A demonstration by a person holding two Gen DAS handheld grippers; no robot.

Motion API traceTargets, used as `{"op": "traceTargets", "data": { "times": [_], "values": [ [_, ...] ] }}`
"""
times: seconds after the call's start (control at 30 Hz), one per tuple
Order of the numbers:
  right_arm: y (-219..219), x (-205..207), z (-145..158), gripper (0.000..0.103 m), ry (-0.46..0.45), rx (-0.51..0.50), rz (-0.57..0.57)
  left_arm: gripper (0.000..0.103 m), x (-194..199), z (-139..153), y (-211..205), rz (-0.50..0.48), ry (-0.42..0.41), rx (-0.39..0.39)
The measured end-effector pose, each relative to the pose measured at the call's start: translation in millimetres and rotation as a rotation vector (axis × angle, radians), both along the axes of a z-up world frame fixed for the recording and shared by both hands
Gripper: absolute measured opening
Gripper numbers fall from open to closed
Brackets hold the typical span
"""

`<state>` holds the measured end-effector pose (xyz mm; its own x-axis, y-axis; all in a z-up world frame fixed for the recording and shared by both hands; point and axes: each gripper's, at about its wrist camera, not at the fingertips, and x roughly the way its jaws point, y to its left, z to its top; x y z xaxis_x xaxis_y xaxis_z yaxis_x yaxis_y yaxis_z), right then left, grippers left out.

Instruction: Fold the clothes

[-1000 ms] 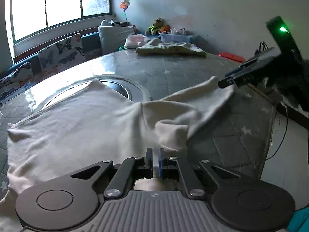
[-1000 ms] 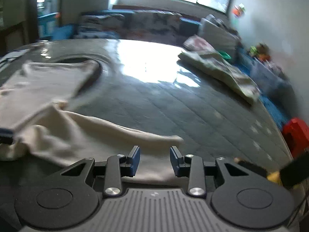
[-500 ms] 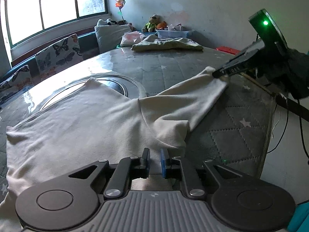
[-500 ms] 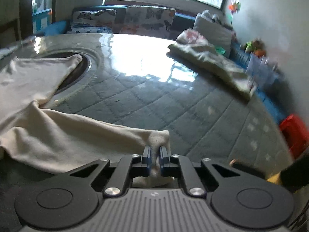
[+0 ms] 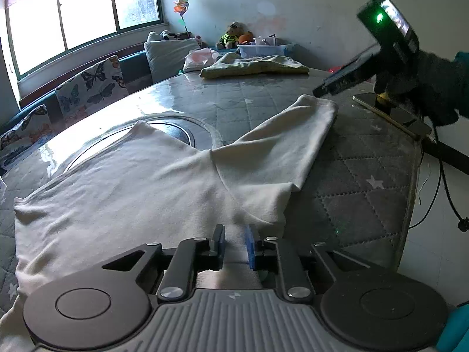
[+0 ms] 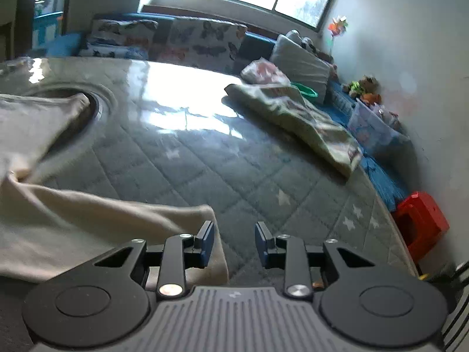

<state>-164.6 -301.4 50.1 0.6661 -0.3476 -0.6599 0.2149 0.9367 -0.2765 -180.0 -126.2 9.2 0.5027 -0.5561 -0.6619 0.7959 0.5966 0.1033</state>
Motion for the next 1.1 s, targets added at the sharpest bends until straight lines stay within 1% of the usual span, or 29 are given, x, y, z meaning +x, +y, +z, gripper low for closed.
{"op": "traceTargets", "data": {
  "times": [0.07,0.13,0.2,0.27,0.43,0.5,0.6,0.67,0.73,0.8,0.87,0.9,1.0,1.1],
  "values": [
    [7.5,-2.2,8.7,0.029,-0.019,-0.010,0.024,0.020,0.0,-0.1,-0.5,0.002,-0.001,0.000],
    [18.0,-3.6,14.8,0.029,-0.035,0.027,0.071,0.020,-0.1,-0.3,-1.0,0.004,-0.002,-0.001],
    [27.8,-1.4,14.1,0.028,-0.032,0.065,0.120,0.020,0.0,-0.4,-1.2,0.003,-0.003,0.000],
    [34.0,6.5,7.7,0.028,-0.024,0.096,0.146,0.020,0.1,-0.6,-1.2,0.003,-0.003,0.001],
    [33.0,27.4,-13.8,0.028,0.013,0.137,0.118,0.022,-0.6,-0.7,1.3,0.013,0.002,-0.009],
    [30.1,26.6,-15.0,0.029,0.007,0.155,0.096,0.027,-1.0,1.2,5.5,0.027,0.007,-0.020],
    [35.2,20.1,-4.5,0.030,-0.019,0.147,0.094,0.028,-4.6,8.7,19.4,0.066,0.002,-0.050],
    [47.5,13.6,5.1,0.033,-0.042,0.156,0.140,0.029,-6.2,15.3,35.0,0.115,-0.004,-0.070],
    [63.7,9.0,13.7,0.045,-0.067,0.181,0.201,0.032,-6.0,22.2,55.7,0.194,-0.018,-0.083],
    [81.6,7.2,18.0,0.047,-0.074,0.222,0.260,0.040,-4.8,28.2,78.8,0.292,-0.041,-0.083],
    [101.1,7.1,17.3,0.049,-0.074,0.262,0.321,0.042,-2.0,33.8,107.2,0.411,-0.067,-0.078],
    [106.9,7.2,16.1,0.054,-0.075,0.268,0.335,0.042,0.1,37.0,124.0,0.483,-0.081,-0.075],
    [123.4,9.4,7.5,0.055,-0.070,0.272,0.367,0.043,6.0,44.1,171.0,0.694,-0.123,-0.051],
    [128.2,12.5,-2.7,0.056,-0.050,0.288,0.354,0.047,12.9,44.8,212.9,0.894,-0.163,-0.010]
  ]
}}
